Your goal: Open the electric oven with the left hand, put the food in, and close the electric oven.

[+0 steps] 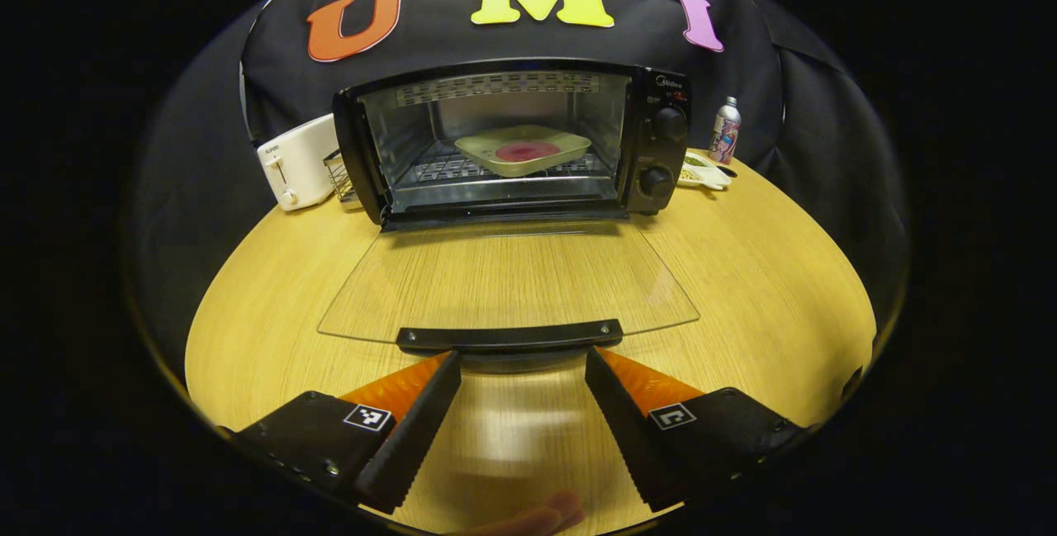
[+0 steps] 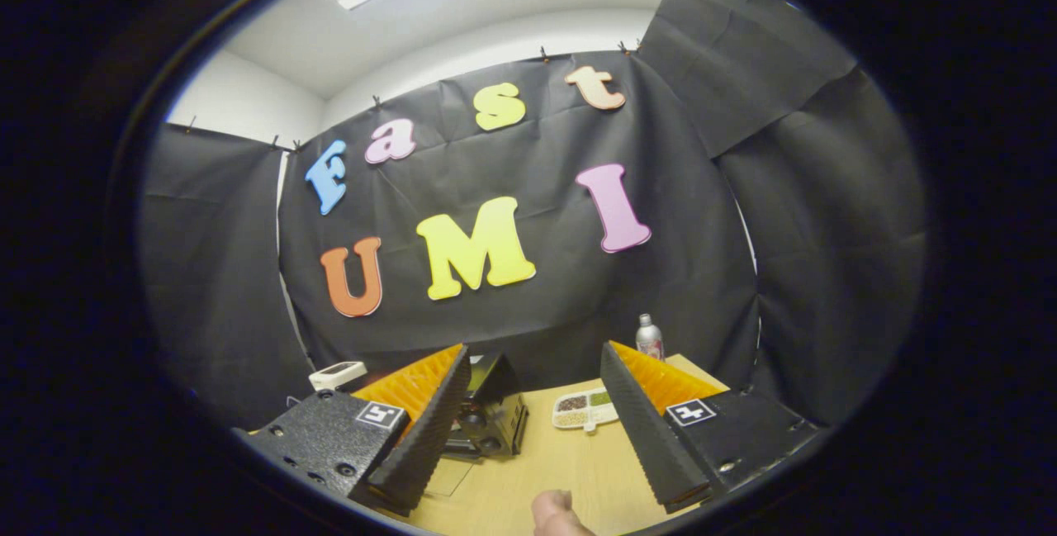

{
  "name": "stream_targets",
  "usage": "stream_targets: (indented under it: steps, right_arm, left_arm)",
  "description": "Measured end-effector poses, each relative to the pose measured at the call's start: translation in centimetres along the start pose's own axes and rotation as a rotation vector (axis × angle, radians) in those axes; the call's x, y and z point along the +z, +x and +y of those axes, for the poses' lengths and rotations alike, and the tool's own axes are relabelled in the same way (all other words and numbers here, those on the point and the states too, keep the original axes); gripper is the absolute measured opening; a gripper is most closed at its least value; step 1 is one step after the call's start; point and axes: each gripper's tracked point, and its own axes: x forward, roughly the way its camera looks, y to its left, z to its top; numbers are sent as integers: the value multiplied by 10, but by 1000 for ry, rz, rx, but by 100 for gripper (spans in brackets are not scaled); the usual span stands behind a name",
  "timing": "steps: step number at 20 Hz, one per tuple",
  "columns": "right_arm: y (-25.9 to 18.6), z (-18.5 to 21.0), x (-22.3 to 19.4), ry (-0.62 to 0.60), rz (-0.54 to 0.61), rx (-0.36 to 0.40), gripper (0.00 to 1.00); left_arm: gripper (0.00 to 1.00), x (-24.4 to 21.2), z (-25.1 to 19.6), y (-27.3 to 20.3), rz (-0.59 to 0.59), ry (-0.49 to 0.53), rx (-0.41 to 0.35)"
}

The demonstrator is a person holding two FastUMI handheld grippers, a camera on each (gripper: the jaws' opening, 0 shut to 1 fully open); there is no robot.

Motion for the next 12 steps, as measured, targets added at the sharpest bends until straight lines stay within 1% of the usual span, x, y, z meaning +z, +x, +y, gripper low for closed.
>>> stream_targets:
  steps: [3,5,6,7,8,9,12]
  right_arm:
    - [-4,-5,3,4,-13,-3,94]
    - [-6,-7,2,10,-11,-2,94]
    - [-6,-7,0,11,-8,-2,100]
    - [-7,-8,1,12,-6,-1,100]
    - [-7,-8,2,13,-7,1,94]
    - [-8,-9,3,14,-11,-1,100]
    - [-12,-13,6,17,-20,-7,100]
  left_arm:
    - [97,8,3,3,-34,1,7]
    - [97,8,3,3,-26,1,6]
    - [97,8,3,4,-25,-3,6]
    - [97,8,4,3,-25,0,5]
    - [97,9,4,2,-25,1,5]
    - [97,10,4,1,-26,1,5]
    - [97,21,5,-6,-56,13,10]
